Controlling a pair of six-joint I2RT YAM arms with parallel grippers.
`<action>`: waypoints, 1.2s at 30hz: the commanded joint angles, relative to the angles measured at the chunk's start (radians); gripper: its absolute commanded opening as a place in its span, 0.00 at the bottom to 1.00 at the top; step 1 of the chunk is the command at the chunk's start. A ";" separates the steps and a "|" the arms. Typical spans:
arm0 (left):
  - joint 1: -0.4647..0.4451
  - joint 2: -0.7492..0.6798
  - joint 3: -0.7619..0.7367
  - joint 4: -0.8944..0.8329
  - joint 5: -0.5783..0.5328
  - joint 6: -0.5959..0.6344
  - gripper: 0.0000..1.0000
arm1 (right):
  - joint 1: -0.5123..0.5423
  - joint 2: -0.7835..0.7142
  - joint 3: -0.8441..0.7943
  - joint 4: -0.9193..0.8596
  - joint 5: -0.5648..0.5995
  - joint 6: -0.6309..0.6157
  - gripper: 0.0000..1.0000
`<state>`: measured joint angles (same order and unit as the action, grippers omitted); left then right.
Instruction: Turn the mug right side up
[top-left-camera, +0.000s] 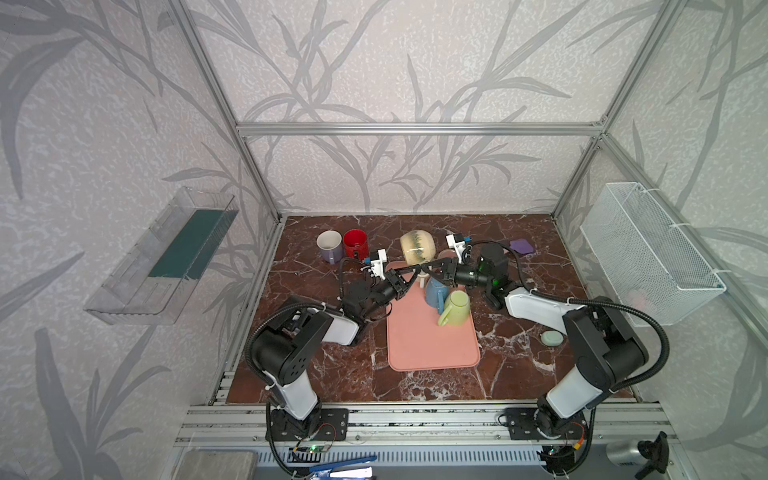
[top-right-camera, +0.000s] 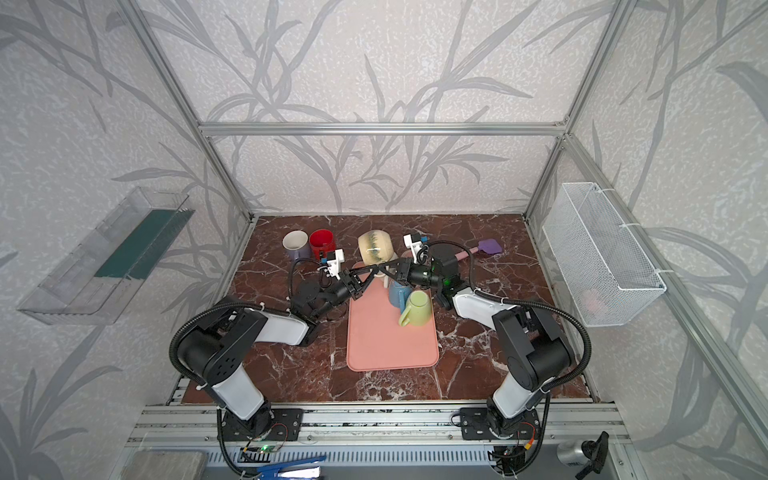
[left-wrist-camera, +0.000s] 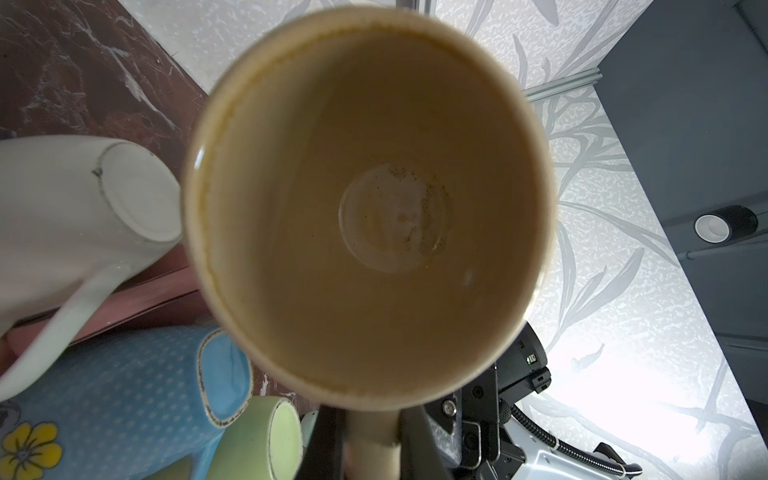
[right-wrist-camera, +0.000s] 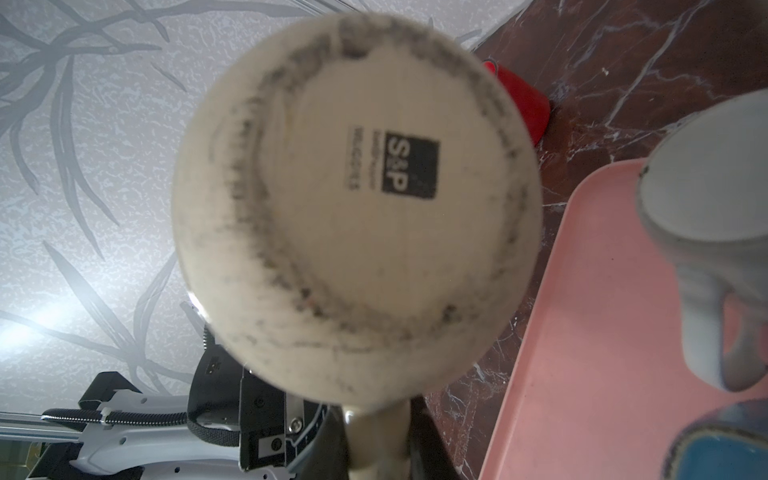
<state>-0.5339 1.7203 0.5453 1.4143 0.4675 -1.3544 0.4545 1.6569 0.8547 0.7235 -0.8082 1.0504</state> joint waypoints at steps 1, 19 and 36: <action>-0.021 -0.006 -0.021 -0.002 0.044 0.028 0.00 | 0.016 -0.005 0.025 0.222 -0.075 0.032 0.22; -0.021 0.001 -0.025 -0.001 0.033 0.038 0.00 | 0.013 0.003 0.018 0.252 -0.084 0.039 0.43; -0.021 -0.013 -0.038 0.000 0.034 0.044 0.00 | 0.007 -0.086 0.046 -0.031 -0.056 -0.136 0.41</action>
<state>-0.5415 1.7187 0.5186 1.4162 0.4633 -1.3354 0.4492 1.6642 0.8490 0.6659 -0.8253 0.9848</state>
